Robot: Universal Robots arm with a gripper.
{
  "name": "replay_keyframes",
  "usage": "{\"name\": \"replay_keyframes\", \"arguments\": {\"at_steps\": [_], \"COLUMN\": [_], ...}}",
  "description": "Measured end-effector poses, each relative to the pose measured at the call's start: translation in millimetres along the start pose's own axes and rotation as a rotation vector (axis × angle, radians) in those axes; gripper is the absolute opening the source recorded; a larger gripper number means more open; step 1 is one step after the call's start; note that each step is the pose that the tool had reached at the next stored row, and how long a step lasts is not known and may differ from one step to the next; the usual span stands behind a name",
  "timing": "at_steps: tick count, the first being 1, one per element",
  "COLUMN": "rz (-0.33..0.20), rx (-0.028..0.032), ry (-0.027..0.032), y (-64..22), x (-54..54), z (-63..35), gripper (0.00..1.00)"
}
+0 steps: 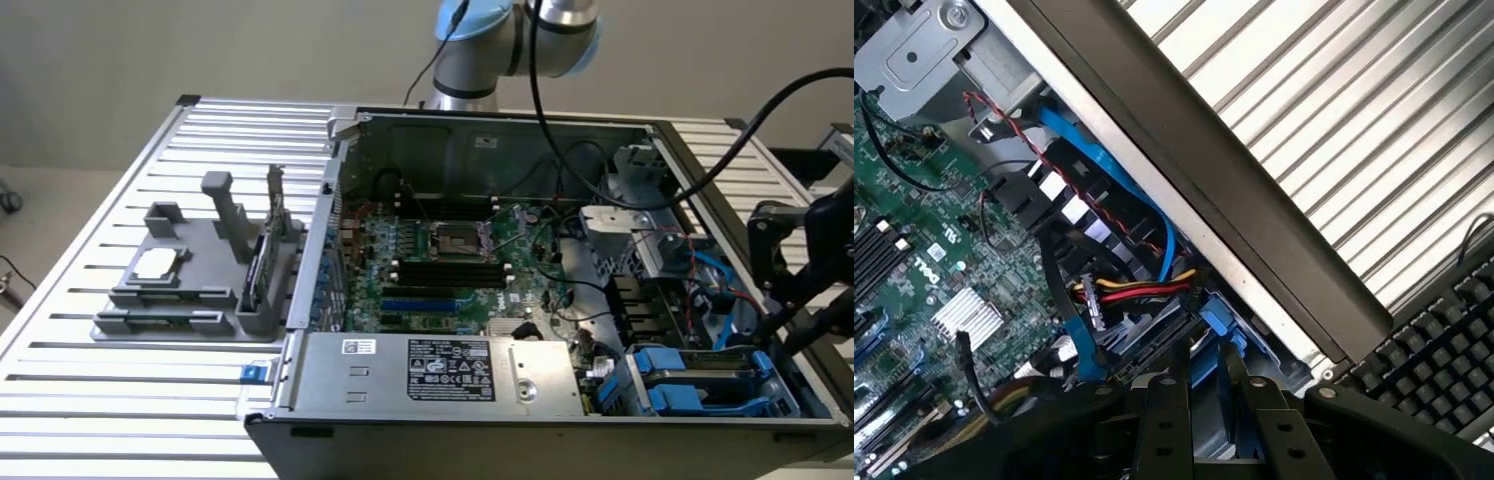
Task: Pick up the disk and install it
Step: 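Insert the first disk wire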
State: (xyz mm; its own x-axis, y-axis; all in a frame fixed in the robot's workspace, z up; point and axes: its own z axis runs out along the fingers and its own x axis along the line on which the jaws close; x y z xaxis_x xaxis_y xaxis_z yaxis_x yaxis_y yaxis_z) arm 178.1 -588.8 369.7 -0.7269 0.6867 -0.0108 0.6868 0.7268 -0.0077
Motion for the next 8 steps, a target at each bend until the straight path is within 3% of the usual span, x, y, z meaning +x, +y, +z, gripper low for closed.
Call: {"name": "replay_keyframes", "arguments": {"at_steps": [8], "rz": [0.048], "rx": [-0.0174], "ry": [0.0172], "y": [-0.6], "x": [-1.1], "z": [4.6], "gripper": [0.25]}}
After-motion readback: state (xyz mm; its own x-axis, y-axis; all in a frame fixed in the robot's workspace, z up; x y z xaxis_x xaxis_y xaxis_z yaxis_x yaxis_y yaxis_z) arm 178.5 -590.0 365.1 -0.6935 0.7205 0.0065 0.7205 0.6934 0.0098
